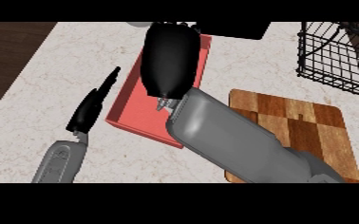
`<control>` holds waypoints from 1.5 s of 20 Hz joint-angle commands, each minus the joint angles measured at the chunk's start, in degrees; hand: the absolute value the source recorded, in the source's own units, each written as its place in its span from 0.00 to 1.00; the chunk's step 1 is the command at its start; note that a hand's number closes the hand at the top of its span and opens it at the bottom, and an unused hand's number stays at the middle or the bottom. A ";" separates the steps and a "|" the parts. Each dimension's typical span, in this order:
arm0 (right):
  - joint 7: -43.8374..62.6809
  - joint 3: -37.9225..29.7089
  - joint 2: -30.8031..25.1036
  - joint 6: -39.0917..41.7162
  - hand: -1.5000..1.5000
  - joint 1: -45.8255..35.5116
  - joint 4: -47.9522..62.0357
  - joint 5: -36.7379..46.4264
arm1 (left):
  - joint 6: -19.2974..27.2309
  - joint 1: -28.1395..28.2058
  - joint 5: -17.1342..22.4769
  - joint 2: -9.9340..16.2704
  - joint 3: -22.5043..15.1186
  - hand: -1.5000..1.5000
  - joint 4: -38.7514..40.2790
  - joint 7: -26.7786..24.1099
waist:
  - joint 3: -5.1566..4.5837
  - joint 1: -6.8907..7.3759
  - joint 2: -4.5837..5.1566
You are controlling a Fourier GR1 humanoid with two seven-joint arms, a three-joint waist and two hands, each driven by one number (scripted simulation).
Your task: Pick the pear from the cutting board and place it in the cardboard box
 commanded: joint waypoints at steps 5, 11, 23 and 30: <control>15.91 0.64 0.78 1.62 1.00 -6.66 7.15 -8.00 | 1.64 -0.08 -0.23 0.49 1.52 0.50 0.15 -0.32 | 0.11 -2.45 0.38; 13.92 -1.38 0.78 -3.20 1.00 -2.21 14.03 -13.49 | 2.11 1.23 -0.37 -0.41 1.06 0.50 -0.07 -0.62 | 0.20 -3.18 0.78; -1.36 -1.86 0.79 -27.39 0.00 -0.69 15.62 -23.89 | 1.25 2.45 0.36 0.94 1.99 0.50 -2.21 -1.10 | 0.34 -3.42 0.66; -7.55 -5.11 0.81 -49.22 0.00 3.42 15.34 -25.94 | 1.32 3.52 0.07 0.50 1.37 0.50 -2.52 -1.92 | 0.35 -3.26 0.90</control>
